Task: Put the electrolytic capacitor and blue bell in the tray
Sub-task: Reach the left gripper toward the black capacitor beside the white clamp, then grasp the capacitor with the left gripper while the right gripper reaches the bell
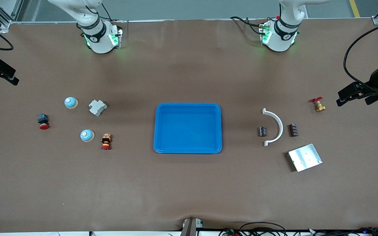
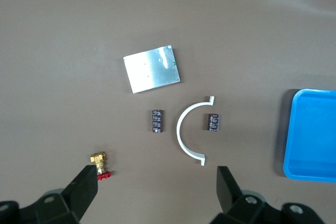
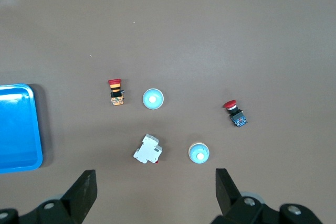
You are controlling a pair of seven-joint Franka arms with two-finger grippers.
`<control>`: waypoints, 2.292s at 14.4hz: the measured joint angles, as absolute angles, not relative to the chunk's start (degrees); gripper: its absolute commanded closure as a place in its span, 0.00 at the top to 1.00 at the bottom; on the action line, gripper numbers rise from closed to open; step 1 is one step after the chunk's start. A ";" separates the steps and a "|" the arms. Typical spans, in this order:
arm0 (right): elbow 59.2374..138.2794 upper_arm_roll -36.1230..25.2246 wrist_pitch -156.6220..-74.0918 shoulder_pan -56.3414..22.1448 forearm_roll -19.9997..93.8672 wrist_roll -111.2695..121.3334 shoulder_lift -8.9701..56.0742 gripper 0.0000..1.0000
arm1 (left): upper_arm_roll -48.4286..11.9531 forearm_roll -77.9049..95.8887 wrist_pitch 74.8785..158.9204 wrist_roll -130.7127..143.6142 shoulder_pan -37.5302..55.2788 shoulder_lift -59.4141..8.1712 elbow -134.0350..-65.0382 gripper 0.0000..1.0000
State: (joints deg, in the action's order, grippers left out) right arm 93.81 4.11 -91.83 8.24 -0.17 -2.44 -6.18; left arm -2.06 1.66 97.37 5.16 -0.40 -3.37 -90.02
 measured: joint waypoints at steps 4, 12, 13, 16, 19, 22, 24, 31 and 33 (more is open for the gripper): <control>93.93 4.14 -92.11 8.24 -0.16 -2.44 -6.18 1.00 | -2.05 1.66 97.04 7.01 -0.54 -7.09 -90.26 1.00; 94.09 4.20 -92.32 8.23 -0.16 -2.44 -6.18 1.00 | -2.05 1.66 98.17 7.39 -0.65 -15.74 -92.58 1.00; 94.11 4.20 -92.33 8.23 -0.16 -2.44 -6.18 1.00 | -2.05 1.66 100.18 7.39 -0.65 -15.95 -94.59 1.00; 94.14 4.20 -92.36 8.23 -0.16 -2.44 -6.18 1.00 | -2.05 1.66 107.34 7.39 -0.66 -16.02 -101.66 1.00; 94.18 4.20 -92.46 8.23 -0.03 -2.44 -6.18 1.00 | -2.02 1.66 112.17 7.39 -1.05 -16.02 -106.86 1.00; 94.20 4.20 -92.58 8.23 0.00 -2.44 -6.18 1.00 | -2.00 1.65 118.20 7.30 -2.25 -16.33 -111.47 1.00; 94.48 4.20 -92.78 8.23 0.03 -2.44 -6.17 1.00 | -2.00 1.64 122.77 7.29 -2.49 -17.47 -113.70 1.00; 105.63 4.30 -104.69 7.58 0.26 -2.44 -5.85 1.00 | -1.99 1.63 129.55 7.29 -3.29 -24.21 -114.36 1.00; 110.30 4.38 -109.43 7.03 0.26 -2.44 -5.64 1.00 | -2.00 1.63 130.44 7.29 -3.30 -25.27 -114.32 1.00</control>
State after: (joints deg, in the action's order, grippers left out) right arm 110.30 4.38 -109.43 7.03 0.26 -2.44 -5.64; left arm -2.00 1.63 130.44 7.29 -3.30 -25.27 -114.32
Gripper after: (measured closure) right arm 0.000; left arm 0.000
